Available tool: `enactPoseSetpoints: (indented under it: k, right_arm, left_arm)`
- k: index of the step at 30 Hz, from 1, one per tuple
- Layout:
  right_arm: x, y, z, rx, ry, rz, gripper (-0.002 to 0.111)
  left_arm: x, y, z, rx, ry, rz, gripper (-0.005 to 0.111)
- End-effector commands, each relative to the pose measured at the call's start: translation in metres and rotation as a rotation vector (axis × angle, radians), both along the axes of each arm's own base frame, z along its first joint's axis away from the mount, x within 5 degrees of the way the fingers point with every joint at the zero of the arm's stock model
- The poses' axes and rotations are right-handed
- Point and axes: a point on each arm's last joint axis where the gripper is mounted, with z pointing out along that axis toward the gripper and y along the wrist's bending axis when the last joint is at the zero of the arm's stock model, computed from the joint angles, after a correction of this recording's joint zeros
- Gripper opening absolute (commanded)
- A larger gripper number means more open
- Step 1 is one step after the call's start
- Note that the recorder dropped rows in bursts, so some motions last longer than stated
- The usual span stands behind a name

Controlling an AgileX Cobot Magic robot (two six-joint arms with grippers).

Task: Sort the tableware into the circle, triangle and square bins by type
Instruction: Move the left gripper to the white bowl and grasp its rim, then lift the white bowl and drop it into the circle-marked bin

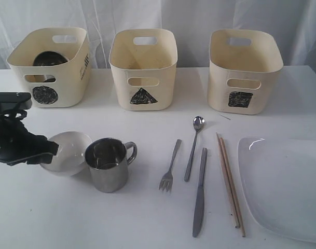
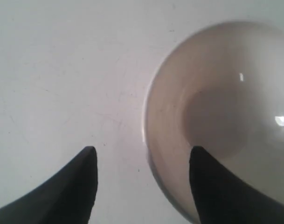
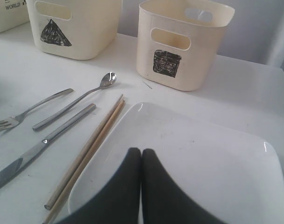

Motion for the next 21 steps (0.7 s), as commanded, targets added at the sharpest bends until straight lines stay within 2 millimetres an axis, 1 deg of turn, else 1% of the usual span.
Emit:
enactPoseSetpoints:
  k: [1,4,5,6,7,8,11,12,15,18,21]
  right_arm:
    - [0.0,0.0,-0.002,0.002,-0.001,-0.005,0.0]
    - [0.0,0.0,-0.002,0.002,-0.001,-0.005,0.0]
    - [0.0,0.0,-0.002,0.002,-0.001,-0.005,0.0]
    - [0.0,0.0,-0.002,0.002,-0.001,-0.005,0.0]
    - [0.0,0.0,-0.002,0.002,-0.001,-0.005,0.0]
    - [0.0,0.0,-0.002,0.002,-0.001,-0.005,0.0]
    - [0.0,0.0,-0.002,0.002,-0.001,-0.005,0.0]
    - [0.0,0.0,-0.002,0.002,-0.001,-0.005,0.0]
    - [0.0,0.0,-0.002,0.002,-0.001,-0.005,0.0]
    - [0.0,0.0,-0.002,0.002,-0.001,-0.005,0.0]
    - [0.0,0.0,-0.002,0.002,-0.001,-0.005,0.0]
  left_arm:
    - [0.007,-0.001,-0.02,-0.004,0.012,0.045,0.062]
    - [0.012,-0.001,-0.03,-0.003,0.006,0.077,0.061]
    - [0.013,-0.001,-0.032,-0.005,0.009,0.084,0.059]
    - [0.014,-0.001,-0.034,-0.004,0.015,0.086,0.055]
    - [0.015,-0.001,-0.034,-0.005,0.019,0.085,0.047]
    - [0.015,-0.001,-0.035,-0.005,0.025,0.084,0.037]
    - [0.014,-0.003,-0.031,-0.01,0.043,0.073,0.005]
    - [0.013,-0.003,-0.027,-0.005,0.042,0.057,0.0]
    - [0.013,-0.003,-0.007,-0.019,-0.02,0.054,0.001]
    - [0.017,-0.003,0.03,-0.042,-0.157,0.054,0.001]
    - [0.023,-0.003,0.078,-0.031,-0.335,0.0,0.001]
